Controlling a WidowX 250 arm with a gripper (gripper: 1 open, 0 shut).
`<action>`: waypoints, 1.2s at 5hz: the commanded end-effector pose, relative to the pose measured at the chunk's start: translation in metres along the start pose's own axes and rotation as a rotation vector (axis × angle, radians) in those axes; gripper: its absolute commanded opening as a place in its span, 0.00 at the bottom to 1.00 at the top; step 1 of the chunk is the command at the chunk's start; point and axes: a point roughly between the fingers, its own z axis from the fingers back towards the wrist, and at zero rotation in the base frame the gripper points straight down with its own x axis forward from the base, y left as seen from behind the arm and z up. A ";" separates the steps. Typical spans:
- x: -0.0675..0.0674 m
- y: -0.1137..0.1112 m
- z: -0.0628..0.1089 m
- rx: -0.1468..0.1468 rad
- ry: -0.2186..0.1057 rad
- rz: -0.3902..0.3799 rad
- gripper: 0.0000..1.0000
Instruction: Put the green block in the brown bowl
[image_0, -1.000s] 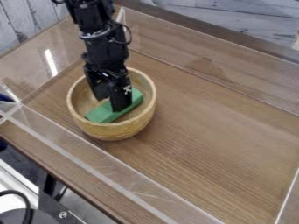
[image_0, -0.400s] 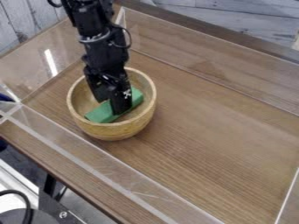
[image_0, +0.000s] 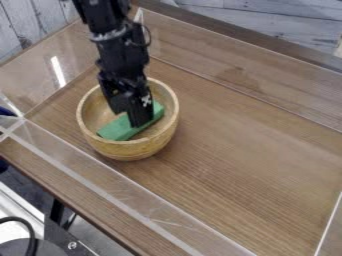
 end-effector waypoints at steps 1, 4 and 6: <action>0.015 -0.002 0.010 0.063 -0.046 -0.015 1.00; 0.021 -0.005 -0.002 0.095 -0.037 0.019 1.00; 0.020 -0.005 0.003 0.038 0.006 0.082 1.00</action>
